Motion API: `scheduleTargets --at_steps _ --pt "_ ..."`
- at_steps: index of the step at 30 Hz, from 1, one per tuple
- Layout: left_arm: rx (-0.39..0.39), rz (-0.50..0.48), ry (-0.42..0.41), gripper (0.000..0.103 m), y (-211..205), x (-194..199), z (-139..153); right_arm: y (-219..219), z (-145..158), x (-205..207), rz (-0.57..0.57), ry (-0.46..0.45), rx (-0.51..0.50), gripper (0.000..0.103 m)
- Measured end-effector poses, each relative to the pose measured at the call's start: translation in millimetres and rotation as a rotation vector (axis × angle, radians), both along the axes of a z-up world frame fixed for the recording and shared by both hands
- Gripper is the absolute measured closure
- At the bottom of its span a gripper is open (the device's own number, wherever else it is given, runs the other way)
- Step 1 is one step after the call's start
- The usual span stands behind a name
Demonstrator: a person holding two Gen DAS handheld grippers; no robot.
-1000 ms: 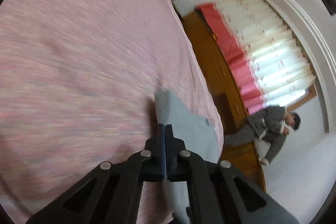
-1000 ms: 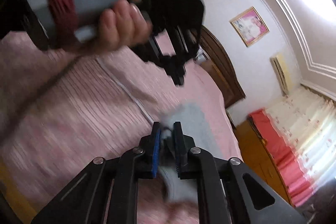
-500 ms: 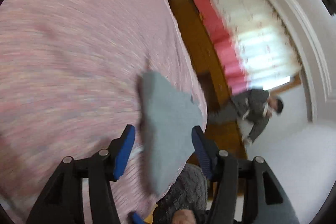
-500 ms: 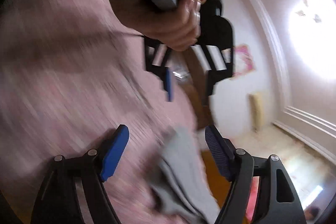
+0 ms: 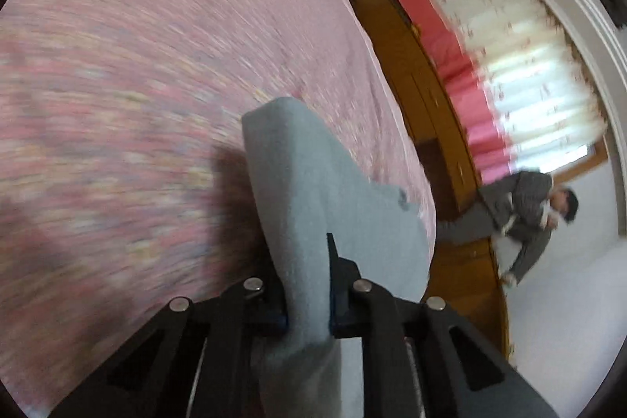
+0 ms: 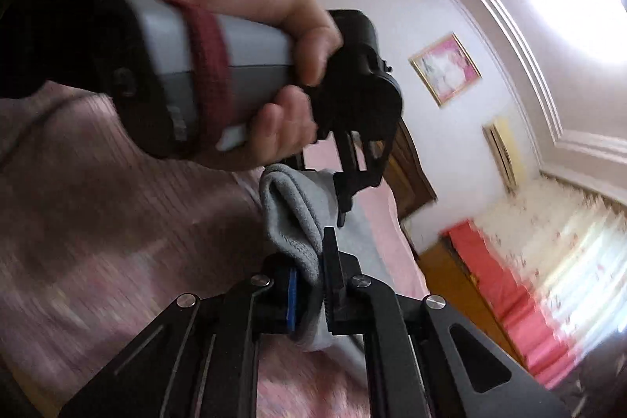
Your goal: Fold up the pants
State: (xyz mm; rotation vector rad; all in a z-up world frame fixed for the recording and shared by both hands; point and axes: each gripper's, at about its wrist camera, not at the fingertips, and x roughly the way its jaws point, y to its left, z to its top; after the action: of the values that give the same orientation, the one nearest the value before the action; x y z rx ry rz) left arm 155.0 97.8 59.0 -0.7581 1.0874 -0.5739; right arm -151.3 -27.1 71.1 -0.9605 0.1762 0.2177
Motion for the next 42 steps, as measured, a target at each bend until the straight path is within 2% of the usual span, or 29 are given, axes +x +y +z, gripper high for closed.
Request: scheduleTargets --at_steps 3,5,7,8,9,10,11,12,14,15,17,18,19,20,21,23,25,26,28,30,32,33,34,36,40,42 --pt "0.02 0.093 0.025 0.09 31.4 -14.1 5.4 10.2 -4.7 -5.9 0.093 0.004 -0.02 0.093" --pt "0.06 0.154 0.05 0.089 56.7 -31.4 9.0 22.9 -6.4 -17.8 0.15 0.015 -0.018 0.093" --pt "0.069 0.175 0.071 0.089 80.1 -46.6 9.2 13.1 -9.5 -24.1 0.197 0.062 -0.001 0.087" --pt "0.069 0.175 0.079 0.086 91.1 -53.3 6.9 14.4 -8.2 -25.7 0.216 0.105 0.01 0.082" --pt "0.073 0.167 0.085 0.08 96.6 -57.9 4.4 8.7 -5.0 -26.1 0.203 0.121 0.016 0.066" --pt "0.095 0.163 0.09 0.079 105.2 -64.6 0.2 -3.4 2.8 -26.8 0.171 0.076 0.028 0.047" --pt "0.111 0.169 0.087 0.078 112.2 -67.9 -4.2 -19.9 15.2 -18.1 0.148 0.037 0.057 0.038" --pt "0.119 0.172 0.079 0.077 121.9 -72.0 -6.5 -41.4 29.6 -9.5 0.097 0.009 0.111 0.024" --pt "0.131 0.187 0.048 0.076 129.0 -83.6 -4.5 -80.7 53.1 22.2 -0.044 0.063 0.215 0.023" --pt "0.14 0.183 0.012 0.071 128.5 -88.3 1.7 -101.7 60.0 42.6 -0.113 0.118 0.275 0.023" --pt "0.163 0.157 -0.05 0.068 119.0 -96.7 14.1 -134.1 60.6 76.0 -0.239 0.179 0.366 0.038" --pt "0.183 0.145 -0.082 0.069 113.7 -100.0 20.7 -152.7 59.3 92.0 -0.297 0.201 0.398 0.054" --pt "0.212 0.137 -0.114 0.069 108.9 -104.0 26.9 -164.4 56.1 101.8 -0.321 0.226 0.432 0.06" --pt "0.241 0.13 -0.134 0.069 104.5 -105.7 30.8 -175.3 57.8 105.7 -0.312 0.252 0.484 0.06" --pt "0.264 0.13 -0.142 0.069 101.9 -106.7 32.6 -183.9 61.5 101.0 -0.245 0.298 0.559 0.06" --pt "0.268 0.144 -0.135 0.069 94.0 -99.3 37.0 -191.8 68.8 85.0 -0.149 0.339 0.641 0.057" --pt "0.188 0.136 -0.122 0.069 79.9 -89.6 38.4 -205.0 77.9 100.6 -0.175 0.345 0.69 0.04" --pt "0.129 0.132 -0.109 0.069 81.1 -87.1 38.1 -209.7 77.6 101.6 -0.218 0.358 0.74 0.038" --pt "0.076 0.139 -0.099 0.069 90.3 -85.0 37.1 -235.7 66.0 115.5 -0.328 0.45 0.854 0.037" --pt "0.088 0.149 -0.094 0.069 104.2 -89.5 35.7 -236.7 43.7 115.8 -0.432 0.5 0.82 0.037" --pt "0.08 0.16 -0.072 0.069 112.9 -91.8 31.0 -236.6 28.7 125.0 -0.461 0.486 0.735 0.038" --pt "0.068 0.166 -0.058 0.069 114.3 -92.7 28.7 -232.7 21.6 123.7 -0.447 0.476 0.699 0.052" --pt "0.059 0.171 -0.051 0.069 120.6 -95.4 28.4 -225.9 21.0 121.8 -0.442 0.46 0.669 0.081" --pt "0.064 0.18 -0.053 0.072 122.6 -99.0 30.7 -210.8 25.6 106.2 -0.429 0.411 0.629 0.091" --pt "0.148 0.162 -0.131 0.072 104.3 -104.0 49.1 -213.7 46.1 114.0 -0.397 0.369 0.612 0.094" --pt "0.205 0.135 -0.173 0.072 90.8 -107.7 56.8 -207.7 58.5 108.6 -0.432 0.331 0.6 0.103"
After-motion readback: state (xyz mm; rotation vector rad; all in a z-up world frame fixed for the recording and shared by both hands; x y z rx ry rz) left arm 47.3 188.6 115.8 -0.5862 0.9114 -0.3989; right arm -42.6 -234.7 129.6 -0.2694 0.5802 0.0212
